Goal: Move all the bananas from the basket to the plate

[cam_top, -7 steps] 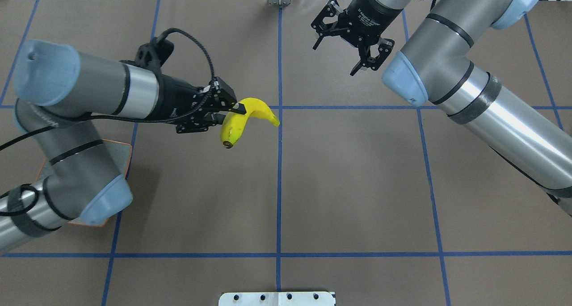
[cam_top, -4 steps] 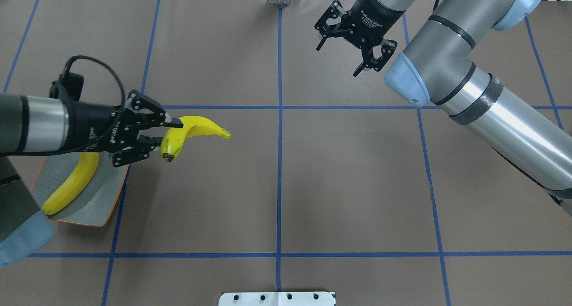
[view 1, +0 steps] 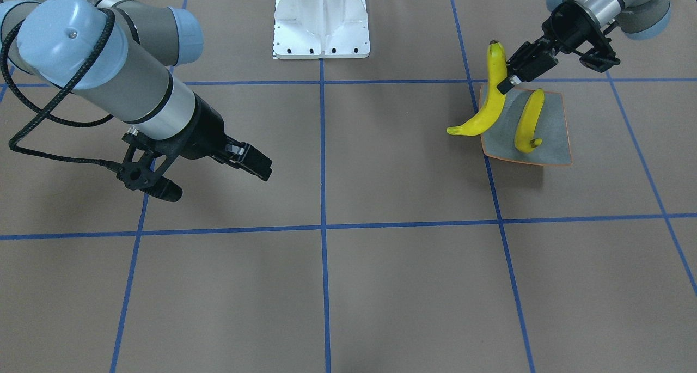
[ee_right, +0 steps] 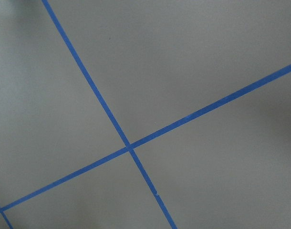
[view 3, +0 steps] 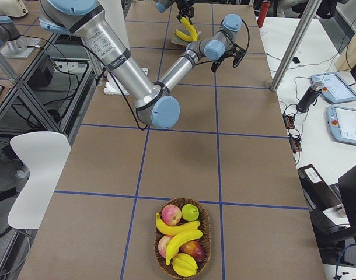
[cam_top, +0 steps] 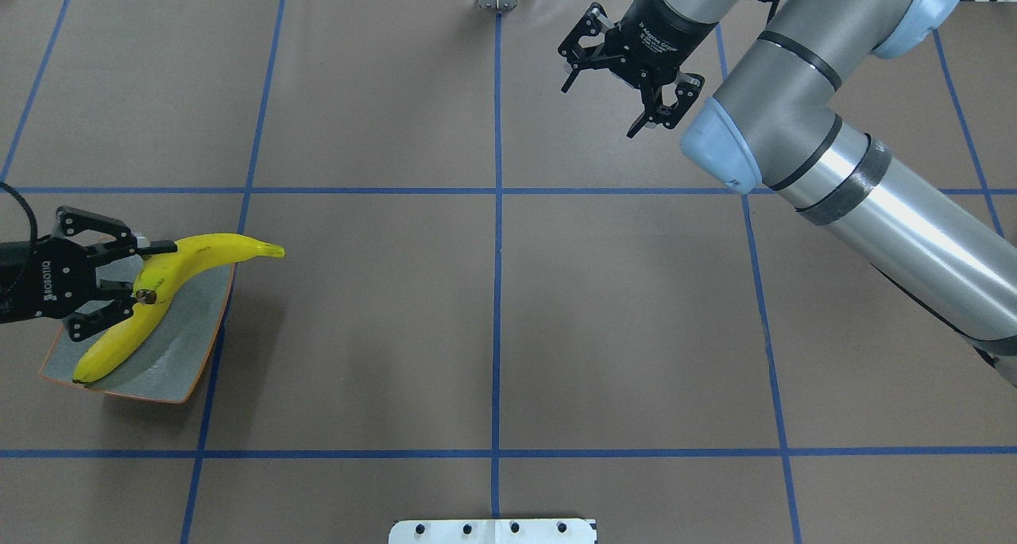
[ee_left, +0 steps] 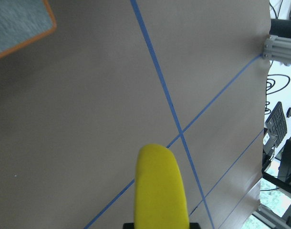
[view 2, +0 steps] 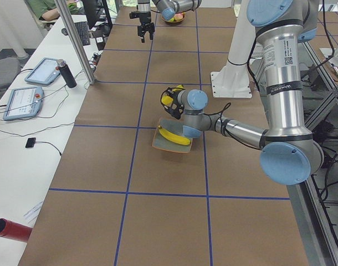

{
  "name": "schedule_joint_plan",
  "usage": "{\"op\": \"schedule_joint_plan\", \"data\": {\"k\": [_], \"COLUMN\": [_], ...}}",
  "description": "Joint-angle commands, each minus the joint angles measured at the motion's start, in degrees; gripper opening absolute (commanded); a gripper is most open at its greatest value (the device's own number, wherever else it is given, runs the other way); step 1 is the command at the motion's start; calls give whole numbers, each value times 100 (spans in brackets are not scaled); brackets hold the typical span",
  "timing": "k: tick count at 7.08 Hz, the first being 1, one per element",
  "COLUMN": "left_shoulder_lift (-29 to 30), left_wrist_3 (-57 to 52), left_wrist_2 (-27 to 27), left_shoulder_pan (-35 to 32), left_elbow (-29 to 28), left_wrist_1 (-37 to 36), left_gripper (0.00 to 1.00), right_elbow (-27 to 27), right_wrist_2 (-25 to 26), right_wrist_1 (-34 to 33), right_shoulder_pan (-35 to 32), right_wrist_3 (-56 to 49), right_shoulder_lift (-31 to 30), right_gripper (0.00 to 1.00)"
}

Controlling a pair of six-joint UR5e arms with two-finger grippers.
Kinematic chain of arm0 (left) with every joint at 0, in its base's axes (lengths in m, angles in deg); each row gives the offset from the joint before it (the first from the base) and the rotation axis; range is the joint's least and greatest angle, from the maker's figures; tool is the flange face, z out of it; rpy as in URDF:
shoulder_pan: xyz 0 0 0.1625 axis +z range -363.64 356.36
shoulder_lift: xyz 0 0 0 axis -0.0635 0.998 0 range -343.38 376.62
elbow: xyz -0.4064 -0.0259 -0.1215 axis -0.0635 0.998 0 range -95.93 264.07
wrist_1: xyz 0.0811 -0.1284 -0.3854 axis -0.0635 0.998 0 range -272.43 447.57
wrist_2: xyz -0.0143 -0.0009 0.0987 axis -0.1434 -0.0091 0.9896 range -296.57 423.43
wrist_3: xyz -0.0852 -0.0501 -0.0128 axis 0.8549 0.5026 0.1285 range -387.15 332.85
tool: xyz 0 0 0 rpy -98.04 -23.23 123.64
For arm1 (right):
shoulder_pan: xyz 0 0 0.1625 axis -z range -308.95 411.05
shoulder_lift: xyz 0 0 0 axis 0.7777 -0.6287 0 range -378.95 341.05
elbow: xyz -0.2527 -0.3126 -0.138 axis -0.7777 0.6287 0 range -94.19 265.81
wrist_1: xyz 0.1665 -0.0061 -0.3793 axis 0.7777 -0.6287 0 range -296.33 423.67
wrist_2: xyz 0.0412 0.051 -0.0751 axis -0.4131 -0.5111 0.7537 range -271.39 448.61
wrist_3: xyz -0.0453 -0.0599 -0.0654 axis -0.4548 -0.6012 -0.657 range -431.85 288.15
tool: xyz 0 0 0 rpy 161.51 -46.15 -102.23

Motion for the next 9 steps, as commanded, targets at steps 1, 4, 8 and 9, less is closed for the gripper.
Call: {"op": "schedule_joint_plan", "data": {"k": [1, 4, 8, 9], "left_shoulder_lift": [-207, -331, -252, -243], "left_wrist_3": [224, 250, 786, 786], "left_wrist_2": [177, 177, 325, 501], "left_shoulder_pan": [-93, -103, -94, -68], "left_elbow": [-938, -1167, -1204, -1265], "left_wrist_1": [1256, 1609, 1619, 1628], "left_gripper": [0, 0, 0, 15], "right_elbow": [-10, -28, -28, -37], "right_wrist_2": [1, 1, 1, 1], "right_wrist_1": [-7, -7, 2, -7], "right_shoulder_pan": [6, 6, -3, -3], "right_wrist_3": [4, 4, -5, -13], "right_shoulder_lift": [1, -43, -69, -87], "right_gripper": [100, 100, 100, 100]}}
